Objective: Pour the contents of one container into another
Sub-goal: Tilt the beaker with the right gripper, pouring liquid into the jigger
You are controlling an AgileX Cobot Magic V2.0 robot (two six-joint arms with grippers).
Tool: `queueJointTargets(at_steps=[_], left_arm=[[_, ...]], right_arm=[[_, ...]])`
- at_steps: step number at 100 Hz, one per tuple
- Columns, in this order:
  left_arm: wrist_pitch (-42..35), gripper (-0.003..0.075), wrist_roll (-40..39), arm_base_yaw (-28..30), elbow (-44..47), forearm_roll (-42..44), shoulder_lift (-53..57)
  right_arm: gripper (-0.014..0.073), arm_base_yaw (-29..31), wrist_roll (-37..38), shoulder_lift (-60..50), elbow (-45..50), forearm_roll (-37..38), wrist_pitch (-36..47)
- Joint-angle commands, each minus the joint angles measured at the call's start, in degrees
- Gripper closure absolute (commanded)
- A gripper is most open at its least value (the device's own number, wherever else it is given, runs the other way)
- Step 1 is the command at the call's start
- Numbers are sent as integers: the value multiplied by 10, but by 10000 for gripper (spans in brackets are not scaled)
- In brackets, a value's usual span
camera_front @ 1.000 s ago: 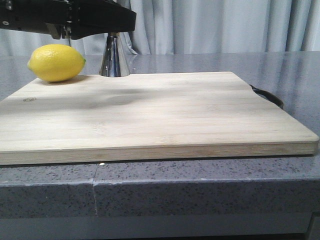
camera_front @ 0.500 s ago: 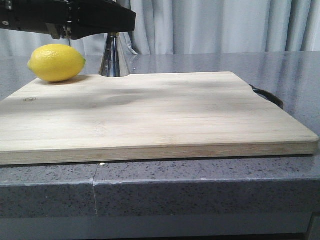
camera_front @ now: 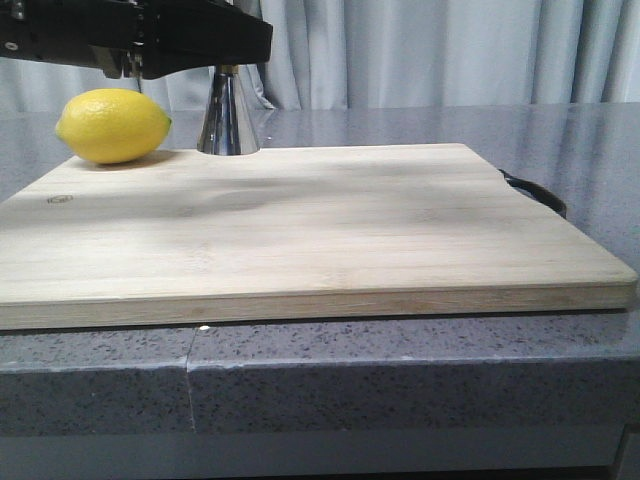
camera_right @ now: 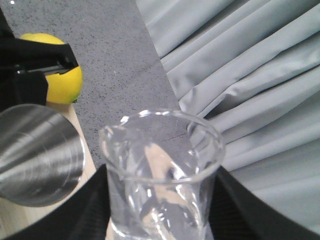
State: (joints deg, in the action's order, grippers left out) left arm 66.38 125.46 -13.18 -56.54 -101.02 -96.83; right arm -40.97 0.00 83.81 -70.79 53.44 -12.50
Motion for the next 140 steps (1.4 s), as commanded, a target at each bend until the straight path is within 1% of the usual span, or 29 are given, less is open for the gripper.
queueJointTargets(at_steps=[1,26,52,89,140], left_arm=[[64,532,-2,-5,-17,-44,20],[64,532,-2,-5,-17,-44,20],[64,532,-2,-5,-17,-44,20],[64,532,-2,-5,-17,-44,20],[64,532,-2,-5,-17,-44,20]], right_arm=[[328,-1,0,-19,-24,39,32],[328,-1,0,-19,-24,94,36],[328,-1,0,-19,-24,128,51],[328,-1,0,-19,-24,172,51],[328,-1,0,-19,-24,202,51]])
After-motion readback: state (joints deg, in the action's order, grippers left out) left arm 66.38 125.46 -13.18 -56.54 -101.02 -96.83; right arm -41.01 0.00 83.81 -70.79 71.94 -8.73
